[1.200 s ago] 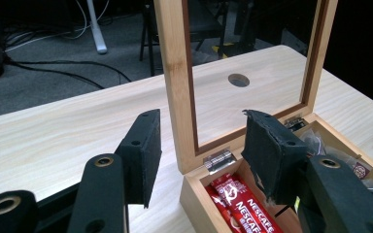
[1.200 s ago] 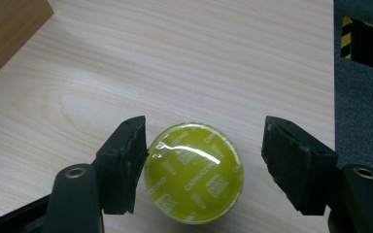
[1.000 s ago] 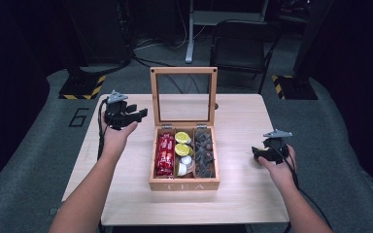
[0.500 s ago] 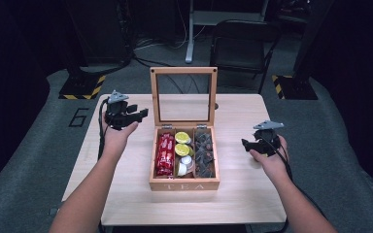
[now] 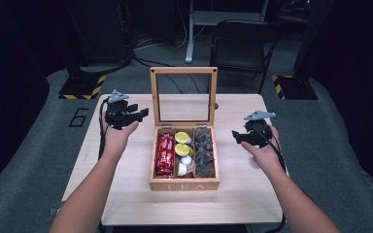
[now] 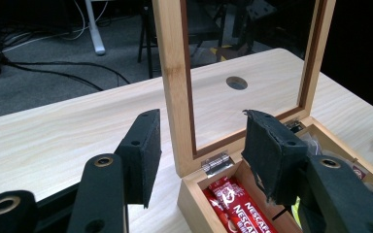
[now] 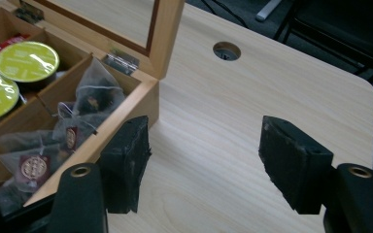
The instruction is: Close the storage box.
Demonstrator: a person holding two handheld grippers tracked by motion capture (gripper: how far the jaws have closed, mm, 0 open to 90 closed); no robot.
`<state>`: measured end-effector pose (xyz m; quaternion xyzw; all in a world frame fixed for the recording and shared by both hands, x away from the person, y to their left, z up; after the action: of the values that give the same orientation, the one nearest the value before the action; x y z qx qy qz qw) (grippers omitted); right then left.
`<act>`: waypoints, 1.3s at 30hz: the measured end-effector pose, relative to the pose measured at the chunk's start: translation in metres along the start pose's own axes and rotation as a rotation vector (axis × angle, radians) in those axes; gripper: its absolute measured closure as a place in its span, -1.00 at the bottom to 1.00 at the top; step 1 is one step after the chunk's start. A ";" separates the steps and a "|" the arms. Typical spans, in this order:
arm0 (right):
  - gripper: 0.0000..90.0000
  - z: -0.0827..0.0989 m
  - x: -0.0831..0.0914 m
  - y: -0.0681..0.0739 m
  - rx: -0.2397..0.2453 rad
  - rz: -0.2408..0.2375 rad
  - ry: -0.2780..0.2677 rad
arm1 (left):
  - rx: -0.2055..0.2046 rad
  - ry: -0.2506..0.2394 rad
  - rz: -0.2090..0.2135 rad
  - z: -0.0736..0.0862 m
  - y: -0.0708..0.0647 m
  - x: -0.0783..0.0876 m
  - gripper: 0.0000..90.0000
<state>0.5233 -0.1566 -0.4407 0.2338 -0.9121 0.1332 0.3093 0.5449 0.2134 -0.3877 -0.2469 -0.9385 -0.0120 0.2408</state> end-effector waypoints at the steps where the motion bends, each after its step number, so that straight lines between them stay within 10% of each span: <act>1: -0.23 -0.002 0.000 0.001 -0.004 0.000 -0.004 | -0.002 0.001 0.001 0.000 0.000 0.000 0.06; 39: -0.24 -0.059 -0.008 0.019 -0.009 -0.041 -0.047 | 0.003 -0.005 0.009 -0.001 -0.003 -0.002 0.05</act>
<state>0.5487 -0.1152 -0.4019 0.2542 -0.9147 0.1169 0.2916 0.5454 0.2103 -0.3874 -0.2509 -0.9380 -0.0088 0.2391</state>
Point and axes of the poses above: each handheld gripper's, and its own axes: x roughly backward along the jaws, z roughly out of its underside, y roughly to its left, the point moved 8 cm from there along -x, roughly forward along the jaws, and after that the axes turned 1 degree about -z, right-handed, at the moved point
